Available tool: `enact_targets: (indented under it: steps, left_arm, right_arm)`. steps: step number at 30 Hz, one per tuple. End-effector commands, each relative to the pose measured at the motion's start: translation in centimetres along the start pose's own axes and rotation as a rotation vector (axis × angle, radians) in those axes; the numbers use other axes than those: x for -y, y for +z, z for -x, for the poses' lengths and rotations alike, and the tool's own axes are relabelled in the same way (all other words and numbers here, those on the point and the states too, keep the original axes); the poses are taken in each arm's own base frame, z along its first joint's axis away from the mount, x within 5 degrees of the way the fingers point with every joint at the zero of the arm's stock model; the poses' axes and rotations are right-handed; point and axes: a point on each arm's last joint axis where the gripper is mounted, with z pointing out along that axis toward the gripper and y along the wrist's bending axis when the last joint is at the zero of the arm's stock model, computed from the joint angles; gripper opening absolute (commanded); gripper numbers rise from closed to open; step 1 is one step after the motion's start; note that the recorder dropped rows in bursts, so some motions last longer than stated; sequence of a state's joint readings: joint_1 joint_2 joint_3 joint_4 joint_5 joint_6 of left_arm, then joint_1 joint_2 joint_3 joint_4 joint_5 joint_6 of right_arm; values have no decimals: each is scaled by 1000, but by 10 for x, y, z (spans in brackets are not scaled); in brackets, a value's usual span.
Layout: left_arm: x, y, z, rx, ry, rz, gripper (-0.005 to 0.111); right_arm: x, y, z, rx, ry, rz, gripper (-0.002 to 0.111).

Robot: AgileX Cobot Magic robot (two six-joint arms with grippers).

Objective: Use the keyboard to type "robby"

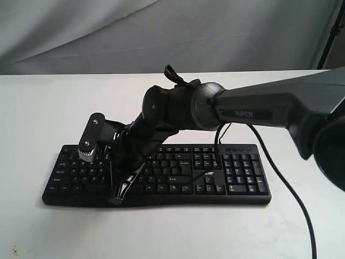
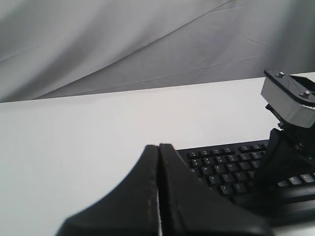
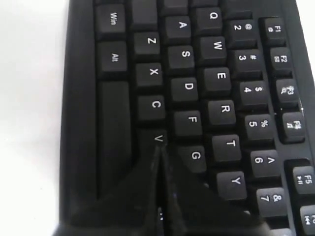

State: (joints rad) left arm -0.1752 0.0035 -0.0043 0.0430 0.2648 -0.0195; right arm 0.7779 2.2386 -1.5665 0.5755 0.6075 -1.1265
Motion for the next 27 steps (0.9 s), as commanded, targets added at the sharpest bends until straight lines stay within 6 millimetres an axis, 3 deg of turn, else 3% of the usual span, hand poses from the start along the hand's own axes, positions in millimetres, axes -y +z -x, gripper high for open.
enact_targets:
  steps: [1,14,22,27]
  left_arm:
    - [0,0,-1,5,3,-4,0]
    - [0,0,-1,5,3,-4,0]
    - [0,0,-1,5,3,-4,0]
    - [0,0,-1,5,3,-4,0]
  right_arm:
    - [0,-1,2,4,2,3,0]
    - [12,-28,13,51,-20,-70,0]
    - [34,-25,17,52,-3,-28,0]
    - [40,-12,14,36,2,-8,0]
